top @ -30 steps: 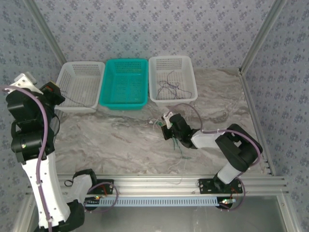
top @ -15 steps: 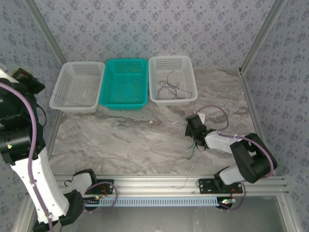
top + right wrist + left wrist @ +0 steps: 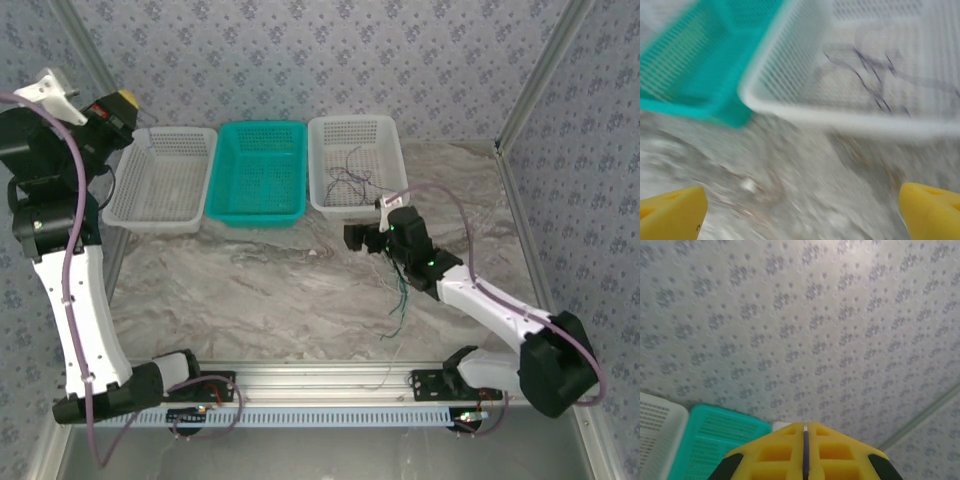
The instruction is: Untangle the cables
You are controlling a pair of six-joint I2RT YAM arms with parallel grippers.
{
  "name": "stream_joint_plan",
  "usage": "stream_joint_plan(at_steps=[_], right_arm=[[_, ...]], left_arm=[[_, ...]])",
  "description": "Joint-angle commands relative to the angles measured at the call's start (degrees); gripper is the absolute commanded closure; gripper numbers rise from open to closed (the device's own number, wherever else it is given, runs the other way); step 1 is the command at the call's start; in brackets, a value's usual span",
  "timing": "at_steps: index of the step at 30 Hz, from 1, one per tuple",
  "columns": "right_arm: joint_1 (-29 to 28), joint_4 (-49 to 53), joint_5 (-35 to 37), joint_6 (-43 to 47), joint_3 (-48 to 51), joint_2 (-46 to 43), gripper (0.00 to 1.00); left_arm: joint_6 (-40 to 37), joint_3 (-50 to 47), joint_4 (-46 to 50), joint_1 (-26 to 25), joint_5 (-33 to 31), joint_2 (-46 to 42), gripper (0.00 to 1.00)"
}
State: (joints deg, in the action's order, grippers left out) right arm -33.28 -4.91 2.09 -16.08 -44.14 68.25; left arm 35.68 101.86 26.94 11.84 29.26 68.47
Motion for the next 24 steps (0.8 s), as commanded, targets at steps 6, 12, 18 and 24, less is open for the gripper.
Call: stream_joint_plan(at_steps=[6,12,18,24], right_arm=[[-6.8,-8.5,-24.1,6.1,-15.9,3.8,0.00],[-8.4,-20.7,-31.1,1.9,-26.9,13.3,0.00],[-8.1,-24.1,-27.6,3.1,-32.9,24.2,0.17],[-7.3,-30.6,-28.7,-2.0,-33.2,28.0,1.00]], left_arm=[[1.5,3.0,-4.5,-13.7,2.7,0.1,1.00],[2.1,0.7,-8.2,-26.1,-1.9,2.9,1.00],[2.6,0.9,-9.8,-32.1,-3.0,4.6,1.00],[-1.4,0.1,-4.4,-32.2,-10.9,0.9,1.00]])
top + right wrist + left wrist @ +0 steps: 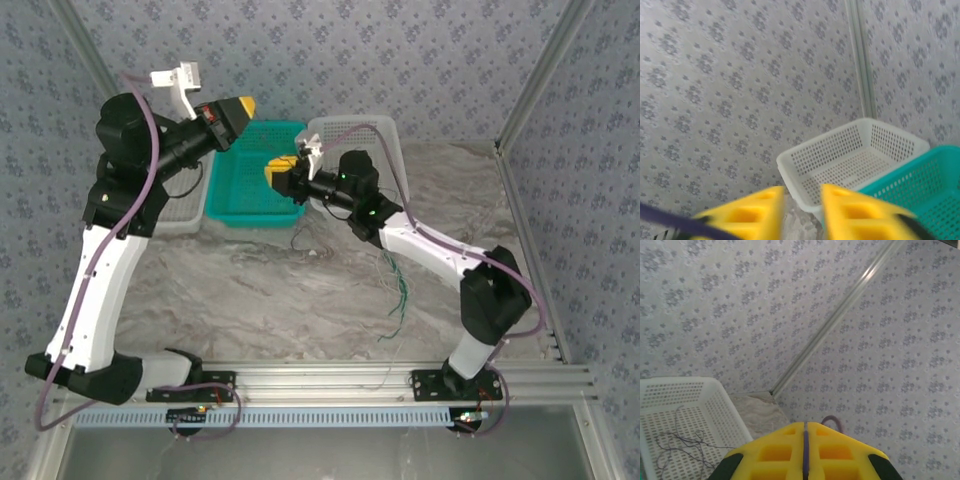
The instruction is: Untangle the cables
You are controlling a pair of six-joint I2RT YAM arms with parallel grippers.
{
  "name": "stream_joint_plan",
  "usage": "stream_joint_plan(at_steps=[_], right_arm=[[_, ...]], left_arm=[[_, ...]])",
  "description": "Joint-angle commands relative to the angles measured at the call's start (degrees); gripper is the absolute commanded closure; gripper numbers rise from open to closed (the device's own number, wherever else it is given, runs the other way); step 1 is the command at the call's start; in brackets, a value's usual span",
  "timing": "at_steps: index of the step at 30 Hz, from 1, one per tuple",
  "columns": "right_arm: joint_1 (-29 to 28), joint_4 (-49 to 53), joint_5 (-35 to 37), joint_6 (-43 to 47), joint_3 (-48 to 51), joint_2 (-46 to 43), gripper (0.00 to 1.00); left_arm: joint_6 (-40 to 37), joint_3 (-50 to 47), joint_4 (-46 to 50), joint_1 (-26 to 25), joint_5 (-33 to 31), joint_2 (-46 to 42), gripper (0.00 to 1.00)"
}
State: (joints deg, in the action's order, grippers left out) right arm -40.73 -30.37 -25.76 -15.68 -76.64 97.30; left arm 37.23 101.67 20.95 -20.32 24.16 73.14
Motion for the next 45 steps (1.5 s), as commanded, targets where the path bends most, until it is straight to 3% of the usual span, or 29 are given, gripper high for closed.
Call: stream_joint_plan(at_steps=[1,3,4,8,10,12,16,22,27,32,33,35,38,40,41,42,45], right_arm=[[-0.3,-3.4,-0.4,-1.5,-0.8,-2.2,1.00],[-1.5,3.8,1.5,2.3,-2.3,-6.2,1.00],[-1.9,7.7,3.3,4.0,-3.8,-7.5,1.00],[-0.4,23.3,6.8,6.7,-16.1,-8.8,1.00],[1.3,29.1,8.9,7.8,-23.9,-7.0,1.00],[3.6,34.4,9.1,8.6,-32.5,-4.2,1.00],[9.2,39.6,8.6,9.6,-50.5,4.4,1.00],[16.3,47.6,6.5,10.3,-80.7,22.5,1.00],[21.4,44.3,4.5,5.8,-80.7,28.9,1.00],[22.0,49.4,3.5,7.8,-69.4,31.1,1.00],[21.6,52.2,6.3,8.0,-67.1,31.6,0.96],[21.0,57.4,13.9,4.6,-63.9,32.6,0.72],[20.9,66.1,22.8,-7.0,-61.0,33.4,0.58],[20.8,74.4,23.7,-8.4,-64.4,34.7,0.30],[20.7,78.6,23.7,-7.5,-67.4,35.3,0.10],[20.6,83.5,24.1,-6.7,-70.7,36.1,0.01],[21.4,93.3,25.7,-6.1,-74.9,35.1,0.00]], left_arm=[[-4.6,0.1,3.8,0.0,-8.7,-4.8,1.00],[-8.2,-2.9,6.7,0.0,-16.3,-7.5,1.00],[-9.2,-5.3,6.7,0.0,-18.9,-9.2,0.94],[-10.0,-17.3,1.6,0.2,-21.5,-15.4,0.35],[-9.7,-21.8,-1.3,0.2,-21.8,-18.0,0.18],[-9.7,-24.6,-2.6,0.2,-22.6,-20.2,0.10],[-9.9,-28.4,-3.4,0.1,-21.1,-23.4,0.01],[-7.8,-33.2,-3.1,0.0,-17.5,-25.3,0.01],[-6.6,-36.1,-3.3,-0.3,-16.4,-26.2,0.01],[-6.3,-38.4,-3.7,-0.4,-16.1,-26.0,0.00],[-6.3,-38.7,-3.7,-0.6,-15.7,-25.7,0.00],[-6.1,-39.2,-3.5,-1.1,-15.5,-25.1,0.01],[-5.5,-39.4,-1.7,-2.0,-17.8,-24.0,0.01],[-5.2,-39.3,0.0,-2.7,-19.5,-22.8,0.01],[-4.9,-39.2,0.7,-2.8,-19.8,-22.1,0.01],[-4.5,-39.2,1.3,-3.1,-19.8,-21.2,0.01],[-3.3,-39.4,1.8,-4.8,-19.8,-18.8,0.00]])
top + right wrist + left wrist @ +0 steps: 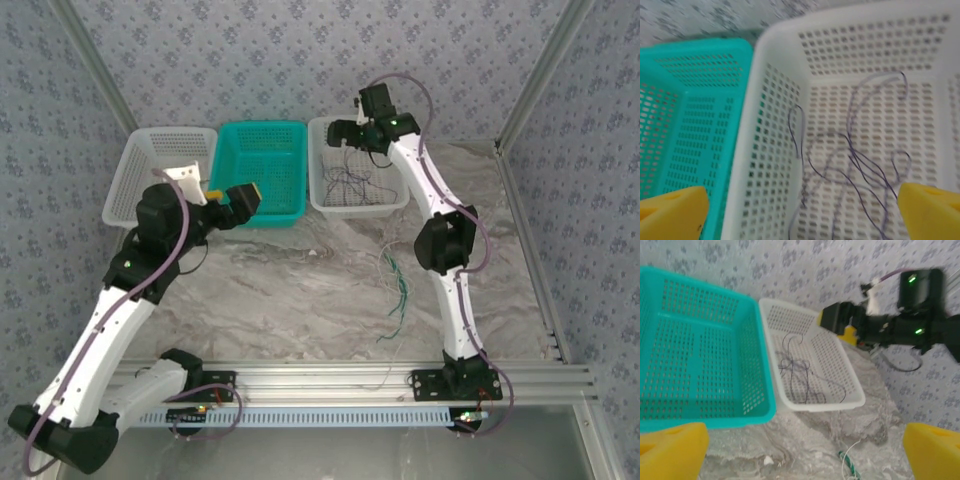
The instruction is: Untangle the cables
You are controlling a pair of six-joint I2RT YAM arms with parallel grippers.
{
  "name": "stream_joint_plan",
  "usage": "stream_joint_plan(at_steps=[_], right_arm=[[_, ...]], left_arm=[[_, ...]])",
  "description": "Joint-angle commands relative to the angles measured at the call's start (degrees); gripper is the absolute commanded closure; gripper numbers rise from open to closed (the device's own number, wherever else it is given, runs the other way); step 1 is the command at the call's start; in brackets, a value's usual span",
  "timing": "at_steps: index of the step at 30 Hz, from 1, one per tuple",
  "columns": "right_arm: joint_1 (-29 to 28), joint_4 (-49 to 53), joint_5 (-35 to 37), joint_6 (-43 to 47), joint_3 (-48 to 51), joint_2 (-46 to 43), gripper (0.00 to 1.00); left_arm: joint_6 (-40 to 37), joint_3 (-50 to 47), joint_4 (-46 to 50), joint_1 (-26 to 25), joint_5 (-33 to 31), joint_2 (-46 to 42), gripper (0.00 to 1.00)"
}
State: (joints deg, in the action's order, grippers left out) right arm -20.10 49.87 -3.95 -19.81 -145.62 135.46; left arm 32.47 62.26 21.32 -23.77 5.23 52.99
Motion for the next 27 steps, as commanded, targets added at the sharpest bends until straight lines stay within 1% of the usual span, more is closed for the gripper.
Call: stream_joint_plan(at_steps=[1,3,4,6,8,10,11,13,16,19,21,23,25,27], right_arm=[[1.4,14.0,3.4,-2.7,-4.8,-4.4,0.00],[2.4,11.8,0.2,-3.4,-0.1,-8.6,0.00],[2.5,9.9,-1.9,-3.4,3.4,-11.4,0.00],[2.1,6.1,-3.8,-2.3,11.5,-19.0,0.00],[1.7,0.7,-1.2,-1.9,25.8,-29.8,0.00],[2.1,-7.6,3.7,-6.7,46.1,-43.2,0.00],[2.5,-10.3,4.9,-8.1,54.3,-49.4,0.00],[3.9,-11.7,7.7,-10.6,69.4,-60.0,0.00],[6.6,-11.0,6.8,-13.1,86.3,-71.4,0.00],[8.2,-10.8,4.2,-14.5,96.2,-77.9,0.00],[8.2,-10.7,3.9,-15.0,100.8,-79.8,0.00],[8.3,-12.4,2.3,-14.9,103.9,-80.4,0.00],[8.4,-14.3,1.3,-15.1,105.5,-80.0,0.03],[8.4,-15.1,0.7,-14.9,106.0,-79.0,0.05]], left_arm=[[1.8,-0.1,1.1,-2.4,-1.4,2.2,0.00],[2.8,-0.6,0.3,-4.7,-2.8,3.8,0.01],[3.5,-0.7,-0.1,-6.1,-3.3,4.8,0.03],[5.2,-0.7,-0.7,-9.7,-4.6,7.6,0.06],[6.9,-0.7,-1.4,-14.4,-5.9,11.0,0.08],[8.5,-1.5,-4.1,-19.9,-6.7,15.5,0.09],[9.3,-1.6,-5.6,-22.0,-6.7,17.8,0.10],[10.1,-1.3,-9.4,-26.2,-6.3,23.7,0.15],[10.1,0.6,-13.9,-30.2,-4.3,32.9,0.20],[10.5,3.8,-16.8,-31.7,-2.3,42.3,0.22],[11.6,5.8,-18.7,-32.0,-1.5,47.7,0.25],[12.3,7.7,-21.1,-32.0,-1.8,52.2,0.28],[12.3,10.2,-22.4,-32.0,-1.4,56.0,0.33],[11.6,13.0,-23.0,-32.1,-1.2,59.1,0.35]])
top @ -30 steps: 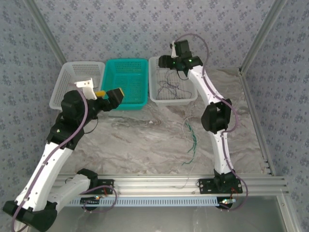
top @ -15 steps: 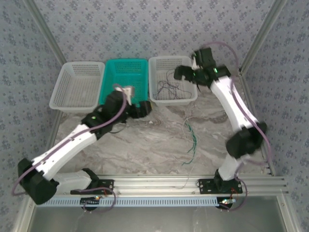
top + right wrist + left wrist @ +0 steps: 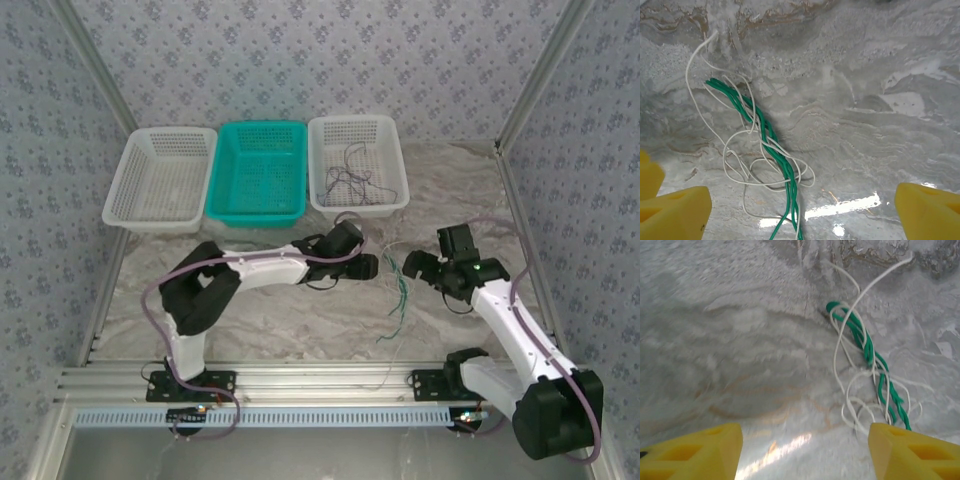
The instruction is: Untangle the cables
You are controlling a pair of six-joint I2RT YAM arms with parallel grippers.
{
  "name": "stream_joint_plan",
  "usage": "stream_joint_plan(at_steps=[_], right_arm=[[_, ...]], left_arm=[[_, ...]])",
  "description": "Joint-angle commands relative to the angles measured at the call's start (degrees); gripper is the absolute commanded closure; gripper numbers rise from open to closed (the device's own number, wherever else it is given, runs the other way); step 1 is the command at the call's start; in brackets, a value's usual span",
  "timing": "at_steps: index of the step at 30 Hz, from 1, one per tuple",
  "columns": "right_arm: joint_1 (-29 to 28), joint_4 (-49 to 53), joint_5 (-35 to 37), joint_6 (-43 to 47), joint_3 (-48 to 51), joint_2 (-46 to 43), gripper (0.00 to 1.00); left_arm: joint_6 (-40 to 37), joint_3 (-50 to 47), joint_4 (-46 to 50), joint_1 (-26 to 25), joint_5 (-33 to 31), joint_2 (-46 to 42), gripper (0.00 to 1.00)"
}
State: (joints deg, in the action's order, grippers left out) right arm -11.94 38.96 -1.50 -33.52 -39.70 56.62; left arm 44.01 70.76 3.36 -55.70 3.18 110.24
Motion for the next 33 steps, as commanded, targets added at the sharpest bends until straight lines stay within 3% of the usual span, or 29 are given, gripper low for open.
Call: stream_joint_plan(at_steps=[1,5,8,12,17,21,23,27,30,33], right_arm=[[0.3,-5.4,-2.0,-0.9,0.1,0.6,0.05],[0.3,-8.4,-3.1,-0.7,1.3,4.0,0.11],[0.3,-10.0,-2.9,-2.0,2.5,5.5,0.15],[0.3,-11.9,-3.4,-4.1,3.4,7.3,0.14],[-0.2,-14.1,-4.6,-5.2,3.2,11.1,0.12],[-2.0,-16.7,-3.9,-5.4,3.7,14.1,0.10],[-3.3,-19.2,-4.1,-5.2,4.6,15.3,0.13],[-5.7,-24.2,-5.0,-5.4,6.3,18.8,0.34],[-6.8,-26.4,-4.5,-6.7,7.1,22.5,0.54],[-6.8,-26.7,-2.2,-8.9,7.6,25.8,0.80]], left_arm=[[0.0,5.5,-5.7,-0.2,1.0,3.4,0.36],[0.5,8.4,-8.0,-0.2,2.7,8.3,0.39],[1.8,9.0,-7.9,-0.2,1.8,10.3,0.50],[2.1,9.7,-7.3,-0.2,1.6,12.0,0.63],[2.6,10.7,-7.2,-0.2,1.6,14.2,0.72],[1.2,12.2,-6.7,-0.1,1.6,15.0,1.00],[0.8,12.4,-6.4,0.2,2.5,14.0,1.00],[1.9,7.9,-9.3,1.6,3.7,6.2,1.00],[1.4,5.4,-8.3,2.8,3.4,-1.7,1.00],[-0.5,4.6,-5.0,3.8,2.6,-9.4,1.00]])
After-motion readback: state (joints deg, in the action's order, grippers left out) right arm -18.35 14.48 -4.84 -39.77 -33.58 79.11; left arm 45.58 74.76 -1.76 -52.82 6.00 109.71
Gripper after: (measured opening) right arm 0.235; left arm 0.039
